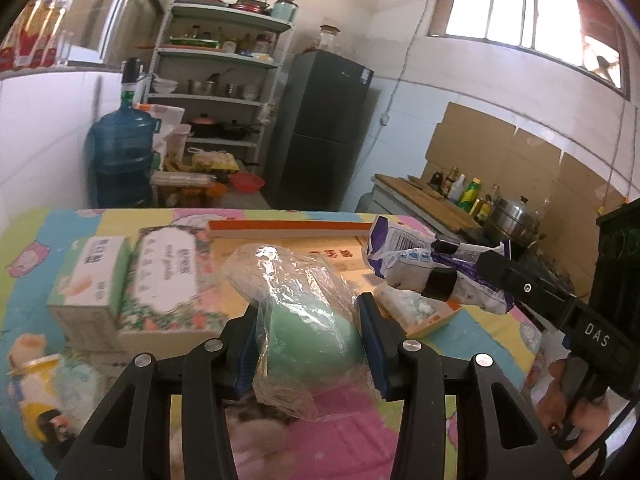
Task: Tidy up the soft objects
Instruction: 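Carry the green ball and purple packet over the box with both tools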
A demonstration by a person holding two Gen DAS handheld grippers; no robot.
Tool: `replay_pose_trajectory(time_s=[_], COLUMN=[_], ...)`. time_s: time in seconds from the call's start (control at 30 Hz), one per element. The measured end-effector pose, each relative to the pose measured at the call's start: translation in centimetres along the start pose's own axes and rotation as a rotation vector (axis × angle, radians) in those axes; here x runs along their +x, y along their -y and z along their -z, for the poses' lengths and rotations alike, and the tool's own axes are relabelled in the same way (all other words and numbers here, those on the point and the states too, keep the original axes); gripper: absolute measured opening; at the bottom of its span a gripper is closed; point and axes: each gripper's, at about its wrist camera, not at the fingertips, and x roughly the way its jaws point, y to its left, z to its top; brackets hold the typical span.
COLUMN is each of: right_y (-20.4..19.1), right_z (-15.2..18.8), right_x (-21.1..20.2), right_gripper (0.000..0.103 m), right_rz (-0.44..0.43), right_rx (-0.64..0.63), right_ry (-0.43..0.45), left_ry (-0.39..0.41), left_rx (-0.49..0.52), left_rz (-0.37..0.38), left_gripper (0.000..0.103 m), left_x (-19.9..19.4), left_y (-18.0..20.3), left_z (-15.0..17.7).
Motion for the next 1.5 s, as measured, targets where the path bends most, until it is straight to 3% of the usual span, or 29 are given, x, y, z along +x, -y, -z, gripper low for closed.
replay_pose_trajectory(time_s=[0.47,1.07,1.5], right_y=[6.5,10.6,12.5], right_z=[0.1,-1.7,-1.5], right_x=[0.7,5.2,10.1], right_gripper=[0.034,0.034,0.034], right_rz=[0.041,0.067,0.118], right_rx=[0.088,0.122,0.123], right_ry=[-0.005,-0.042,-0.145], left_ry=[-0.039,-0.095,-0.220], left_rx=[-0.019,-0.056,-0.152], left_rz=[0.018,-0.018,-0.051], left_gripper=[0.046,0.046,0.046], left_x=[5.4,12.3,18.4], left_y=[2.7,4.2,2.8], left_z=[-0.8,-3.7,-4.2])
